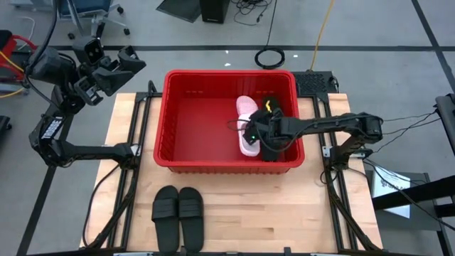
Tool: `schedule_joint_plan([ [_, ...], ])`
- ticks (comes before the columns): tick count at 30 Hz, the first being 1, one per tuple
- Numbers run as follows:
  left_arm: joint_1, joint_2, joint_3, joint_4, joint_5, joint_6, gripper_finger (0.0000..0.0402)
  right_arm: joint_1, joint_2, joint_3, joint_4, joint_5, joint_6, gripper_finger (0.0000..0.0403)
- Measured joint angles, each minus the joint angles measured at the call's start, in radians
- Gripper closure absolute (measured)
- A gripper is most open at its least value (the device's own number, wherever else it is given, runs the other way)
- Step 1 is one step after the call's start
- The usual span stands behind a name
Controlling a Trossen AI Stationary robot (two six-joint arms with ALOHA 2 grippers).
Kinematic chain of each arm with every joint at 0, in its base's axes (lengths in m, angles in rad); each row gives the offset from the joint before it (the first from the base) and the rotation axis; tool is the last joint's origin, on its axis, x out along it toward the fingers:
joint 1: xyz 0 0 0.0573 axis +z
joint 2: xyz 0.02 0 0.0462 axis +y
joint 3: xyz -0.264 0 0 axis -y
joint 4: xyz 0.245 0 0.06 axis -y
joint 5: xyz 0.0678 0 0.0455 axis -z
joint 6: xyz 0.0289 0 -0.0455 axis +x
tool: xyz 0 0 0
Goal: Pick and place slides into bin
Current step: Put the pink slide into the red container
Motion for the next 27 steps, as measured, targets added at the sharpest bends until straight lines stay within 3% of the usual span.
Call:
schedule_joint_plan([
  [10,0.000,0.000,0.000,0.000,0.000,-0.011,0.0188,-0.008,0.002,-0.156,0.132,-0.058,-0.008,0.0399],
  [20,0.000,0.000,0.000,0.000,0.000,-0.026,0.0188,-0.089,0.001,-0.169,0.203,-0.094,-0.154,0.0398],
  [27,0.000,0.000,0.000,0.000,0.000,-0.026,0.0188,-0.146,0.000,-0.169,0.209,-0.223,-0.203,0.0371],
])
